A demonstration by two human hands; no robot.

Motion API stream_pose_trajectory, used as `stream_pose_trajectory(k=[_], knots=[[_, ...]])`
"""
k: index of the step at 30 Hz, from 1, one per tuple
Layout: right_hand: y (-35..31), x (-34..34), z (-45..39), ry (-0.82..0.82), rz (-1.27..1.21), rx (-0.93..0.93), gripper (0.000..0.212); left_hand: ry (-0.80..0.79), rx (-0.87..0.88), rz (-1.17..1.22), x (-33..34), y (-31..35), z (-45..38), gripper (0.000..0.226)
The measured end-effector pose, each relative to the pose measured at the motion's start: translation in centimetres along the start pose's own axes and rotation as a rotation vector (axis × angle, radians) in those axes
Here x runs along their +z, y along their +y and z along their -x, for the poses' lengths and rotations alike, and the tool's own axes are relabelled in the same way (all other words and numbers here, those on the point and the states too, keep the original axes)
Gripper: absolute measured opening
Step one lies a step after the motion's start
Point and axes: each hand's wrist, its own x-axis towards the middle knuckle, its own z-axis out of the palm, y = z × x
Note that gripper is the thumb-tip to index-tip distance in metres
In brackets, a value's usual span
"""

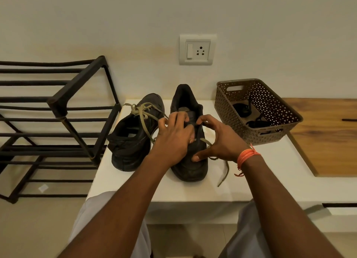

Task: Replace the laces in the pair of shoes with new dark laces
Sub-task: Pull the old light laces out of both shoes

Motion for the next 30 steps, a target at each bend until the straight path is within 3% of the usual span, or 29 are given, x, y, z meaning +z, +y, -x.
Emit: stream_pose_trajectory(k=[2, 7, 10, 14, 16, 23, 26, 30], knots=[[0.1, 0.1, 0.0, -0.003, -0.004, 0.006, 0.083, 0.049, -0.06, -0.062, -0.4, -0.3, 0.0, 0.024], [0.2, 0.0, -0.3, -0.005, 0.018, 0.006, 0.083, 0.38, -0.639, 0.003, -2.6, -3.7, 0.1, 0.028], [0.1, 0.1, -0.3, -0.008, 0.013, 0.002, 0.083, 0.368, -0.521, 0.085, -2.2, -3.7, 0.3, 0.024], [0.1, 0.1, -0.1, -0.005, -0.004, -0.018, 0.081, 0.115, -0.108, 0.148, -0.8, -0.9, 0.2, 0.037], [0.0, 0.1, 0.0, 0.003, -0.016, -0.028, 0.082, 0.038, -0.034, 0.066, 0.2, 0.1, 0.0, 0.045], [0.2, 0.1, -0.2, -0.002, -0.012, -0.032, 0.082, 0.092, -0.058, 0.04, 0.7, 0.0, -0.3, 0.017], [0.2, 0.0, -0.1, 0.001, -0.016, -0.027, 0.083, 0.087, -0.079, 0.049, 0.4, -0.2, -0.4, 0.015], [0.1, 0.0, -0.1, 0.003, -0.024, -0.007, 0.083, 0.327, -0.534, 0.158, -1.7, -2.7, -0.3, 0.022]])
